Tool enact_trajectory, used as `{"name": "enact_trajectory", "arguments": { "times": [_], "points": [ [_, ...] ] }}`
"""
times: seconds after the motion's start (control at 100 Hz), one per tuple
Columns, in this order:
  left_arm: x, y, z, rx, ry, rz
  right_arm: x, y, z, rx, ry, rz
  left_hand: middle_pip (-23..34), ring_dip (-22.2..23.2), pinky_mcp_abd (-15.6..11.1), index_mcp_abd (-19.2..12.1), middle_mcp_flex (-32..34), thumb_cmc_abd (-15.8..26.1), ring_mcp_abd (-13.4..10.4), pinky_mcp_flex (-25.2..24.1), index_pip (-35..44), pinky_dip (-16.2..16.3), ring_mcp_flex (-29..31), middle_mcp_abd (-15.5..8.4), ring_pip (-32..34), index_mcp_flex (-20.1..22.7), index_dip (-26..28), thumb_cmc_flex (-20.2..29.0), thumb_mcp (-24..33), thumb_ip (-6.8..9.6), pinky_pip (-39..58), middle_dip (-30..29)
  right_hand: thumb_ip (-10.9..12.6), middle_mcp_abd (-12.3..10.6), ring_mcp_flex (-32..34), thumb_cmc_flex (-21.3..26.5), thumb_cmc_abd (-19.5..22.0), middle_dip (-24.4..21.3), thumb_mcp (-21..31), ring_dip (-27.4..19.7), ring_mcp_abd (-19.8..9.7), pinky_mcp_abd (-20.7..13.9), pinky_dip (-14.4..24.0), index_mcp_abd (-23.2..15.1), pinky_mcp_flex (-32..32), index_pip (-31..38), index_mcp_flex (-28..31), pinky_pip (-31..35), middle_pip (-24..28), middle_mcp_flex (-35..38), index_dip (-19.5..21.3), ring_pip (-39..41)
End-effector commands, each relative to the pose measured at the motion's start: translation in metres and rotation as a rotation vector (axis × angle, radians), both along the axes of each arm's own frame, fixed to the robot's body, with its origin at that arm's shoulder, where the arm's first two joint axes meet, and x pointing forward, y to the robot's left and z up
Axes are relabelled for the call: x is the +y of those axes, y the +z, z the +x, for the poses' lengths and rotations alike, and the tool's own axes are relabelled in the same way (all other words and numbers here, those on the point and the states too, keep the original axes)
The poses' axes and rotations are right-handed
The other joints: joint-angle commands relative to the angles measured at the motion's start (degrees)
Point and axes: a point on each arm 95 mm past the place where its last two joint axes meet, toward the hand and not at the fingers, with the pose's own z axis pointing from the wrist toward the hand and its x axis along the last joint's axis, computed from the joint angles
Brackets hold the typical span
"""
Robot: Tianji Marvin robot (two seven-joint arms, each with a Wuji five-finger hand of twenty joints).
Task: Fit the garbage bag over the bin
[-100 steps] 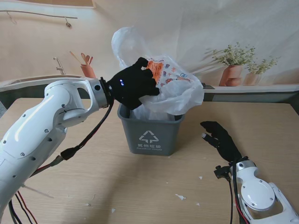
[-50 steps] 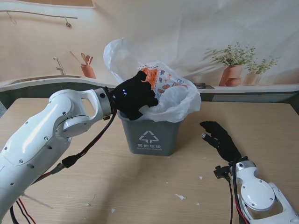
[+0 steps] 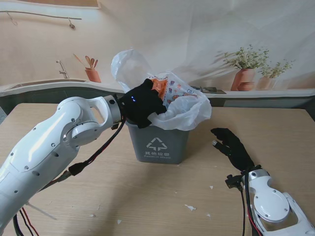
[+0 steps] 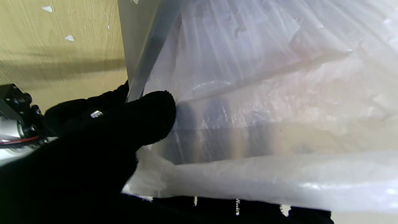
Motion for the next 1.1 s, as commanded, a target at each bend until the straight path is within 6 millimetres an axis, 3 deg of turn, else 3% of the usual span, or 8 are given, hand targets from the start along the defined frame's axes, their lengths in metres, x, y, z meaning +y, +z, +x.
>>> {"name": "enact_trajectory", "arguments": {
  "times": [0.0, 0.48, 0.53, 0.63, 0.73, 0.78, 0.84, 1.09],
  "points": [
    [0.000, -0.005, 0.000, 0.029, 0.017, 0.003, 0.004, -0.003, -0.002, 0.010, 0.011, 0.008, 0.0, 0.5, 1.0, -0.4, 0.1, 0.2, 0.8, -0.1, 1.5, -0.8, 0.9, 0.2, -0.6, 2.3, 0.0, 0.0, 1.5, 2.06, -1.4, 0.1, -0.4, -0.6, -1.1, -1.3, 0.7, -0.2, -0.8, -0.4, -2.2, -0.9, 0.9, -0.3, -0.2, -0.2, 0.2, -1.4, 0.4, -1.3, -0.6, -0.2],
    [-0.005, -0.010, 0.003, 0.086, 0.058, -0.004, 0.002, -0.003, -0.002, 0.006, 0.005, 0.016, -0.1, 0.8, 2.0, -0.2, -1.3, 1.0, 0.7, 0.0, 0.6, -2.4, 0.1, 0.1, -1.4, 1.7, -1.1, 0.0, -1.6, -0.70, -4.7, -0.5, -0.4, -0.6, -1.2, -1.3, 0.7, -0.2, -0.8, -0.4, -2.3, -0.9, 0.9, -0.3, -0.2, -0.2, 0.2, -1.5, 0.3, -1.4, -0.6, -0.2],
    [-0.005, -0.008, 0.003, 0.089, 0.058, -0.007, 0.002, -0.003, -0.002, 0.005, 0.004, 0.017, 0.8, 0.9, 2.2, 0.2, -2.8, 0.9, 0.6, -0.2, -0.3, -3.0, -0.7, 0.3, -2.0, 0.8, -1.6, 0.0, -4.0, -4.30, -5.7, -4.4, -0.4, -0.6, -1.2, -1.3, 0.8, -0.2, -0.8, -0.4, -2.3, -0.9, 0.9, -0.3, -0.2, -0.3, 0.1, -1.5, 0.3, -1.4, -0.6, -0.2],
    [-0.004, -0.005, 0.001, 0.087, 0.058, -0.006, 0.001, -0.003, -0.003, 0.002, -0.001, 0.019, -0.3, 0.9, 2.4, 2.1, -6.1, 2.4, 0.4, -0.8, -3.7, -3.8, -3.0, 0.8, -3.0, -2.1, -3.8, -2.0, -10.6, -7.73, -7.3, -5.4, -0.4, -0.6, -1.1, -1.3, 0.7, -0.1, -0.8, -0.3, -2.2, -0.8, 0.9, -0.3, -0.2, -0.2, 0.2, -1.4, 0.4, -1.3, -0.6, -0.1],
    [-0.002, -0.003, 0.000, 0.082, 0.057, -0.023, 0.000, -0.003, -0.003, 0.001, -0.005, 0.017, -0.9, 1.3, 2.5, 5.0, -8.7, 8.3, 0.4, -1.0, -8.0, -4.3, -4.7, 1.3, -3.6, -3.2, -2.1, -5.0, -19.1, -3.97, -8.1, -5.6, -0.4, -0.6, -1.1, -1.4, 0.7, -0.1, -0.7, -0.3, -2.2, -0.9, 0.9, -0.3, -0.2, -0.2, 0.1, -1.4, 0.4, -1.3, -0.6, -0.1],
    [0.000, -0.001, 0.000, 0.077, 0.056, -0.024, 0.000, -0.003, -0.003, 0.002, -0.006, 0.017, -1.2, 1.3, 2.6, 5.7, -9.5, 9.8, 0.3, -1.0, -8.9, -4.3, -5.2, 1.4, -3.7, -4.0, -2.0, -6.1, -20.5, -3.77, -8.1, -5.6, -0.4, -0.6, -1.2, -1.3, 0.7, -0.2, -0.7, -0.4, -2.3, -0.9, 0.9, -0.3, -0.2, -0.3, 0.1, -1.4, 0.4, -1.4, -0.6, -0.2],
    [0.002, 0.000, -0.001, 0.076, 0.057, -0.019, 0.000, -0.002, -0.002, 0.002, -0.007, 0.018, -1.6, 1.5, 2.7, 6.6, -11.3, 13.2, 0.2, -1.1, -11.4, -4.4, -6.0, 1.5, -4.0, -5.9, -0.4, -6.4, -26.0, -1.70, -8.2, -5.6, -0.4, -0.6, -1.2, -1.4, 0.7, -0.2, -0.7, -0.4, -2.3, -0.9, 0.9, -0.3, -0.2, -0.2, 0.1, -1.4, 0.4, -1.4, -0.6, -0.2],
    [0.008, -0.002, -0.004, 0.106, 0.060, -0.043, 0.001, -0.001, -0.003, -0.006, -0.004, 0.015, -4.5, 0.7, 3.6, 8.3, -13.1, 15.9, 0.5, -0.8, -18.5, -4.7, -6.6, 2.8, -5.7, -8.9, -3.6, -5.5, -38.3, -5.69, -8.8, -7.7, -0.4, -0.6, -1.2, -1.4, 0.7, -0.2, -0.8, -0.3, -2.2, -0.9, 0.9, -0.3, -0.1, -0.2, 0.0, -1.4, 0.4, -1.4, -0.6, -0.2]
  ]
}}
